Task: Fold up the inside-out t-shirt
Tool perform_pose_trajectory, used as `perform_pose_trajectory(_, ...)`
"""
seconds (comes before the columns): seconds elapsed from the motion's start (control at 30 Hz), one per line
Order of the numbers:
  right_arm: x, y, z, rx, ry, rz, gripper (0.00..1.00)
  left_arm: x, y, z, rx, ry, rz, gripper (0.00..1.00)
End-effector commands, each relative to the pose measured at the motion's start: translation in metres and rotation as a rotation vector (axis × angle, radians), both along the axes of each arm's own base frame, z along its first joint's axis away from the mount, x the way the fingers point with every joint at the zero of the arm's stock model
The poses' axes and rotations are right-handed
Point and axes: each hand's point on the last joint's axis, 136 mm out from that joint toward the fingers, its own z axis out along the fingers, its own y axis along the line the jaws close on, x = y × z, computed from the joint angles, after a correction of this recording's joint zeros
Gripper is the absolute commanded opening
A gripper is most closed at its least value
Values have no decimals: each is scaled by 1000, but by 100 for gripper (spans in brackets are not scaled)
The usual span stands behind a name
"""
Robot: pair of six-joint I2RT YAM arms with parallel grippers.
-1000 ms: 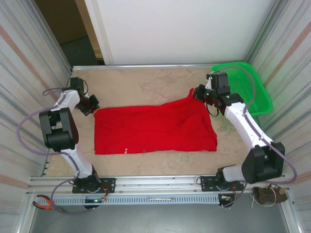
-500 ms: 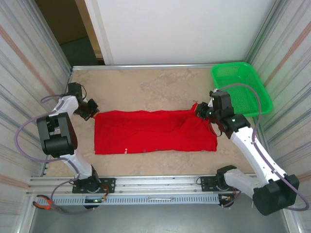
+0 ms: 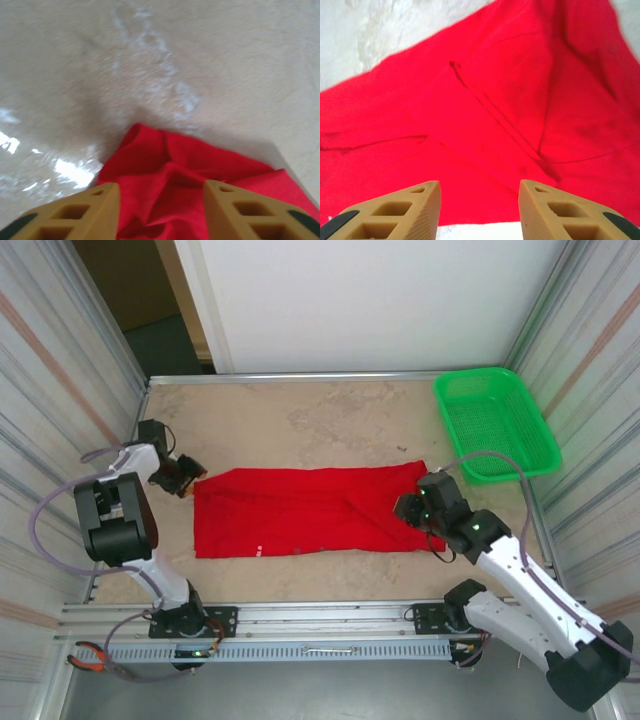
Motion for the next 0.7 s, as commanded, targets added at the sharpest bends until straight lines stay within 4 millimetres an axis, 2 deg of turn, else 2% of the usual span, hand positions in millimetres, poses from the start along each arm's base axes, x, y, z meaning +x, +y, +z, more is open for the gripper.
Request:
perform_pose_trajectory(0.0, 12, -18, 26, -28, -51, -66, 44, -5, 9, 39, 57, -90, 46, 53)
perform_pose_trajectory(0.1, 38, -6, 36, -17, -40, 9, 45, 5, -3, 57, 17, -172, 45, 59)
perform_pose_trajectory(0.13, 48, 1, 32, -22, -23, 44, 45, 10, -8, 60, -3, -187, 36, 60)
perform_pose_trajectory(0.23, 78, 29, 15, -40, 44, 169, 47, 28, -33, 58, -71, -187, -30, 60)
perform_pose_trajectory(0.3, 97, 46, -6, -56, 99, 235, 47, 39, -49, 50, -104, -172, -80, 60)
perform_pose_trajectory(0.4, 117, 61, -33, -114, 158, 296, 47, 44, -55, 31, -97, -120, -118, 60)
perform_pose_trajectory(0.5, 127, 69, -58, -159, 198, 331, 49, 41, -54, 16, -90, -77, -124, 60)
perform_pose_trajectory(0.67, 131, 77, -81, -165, 235, 354, 52, 35, -51, 7, -69, -56, -124, 61)
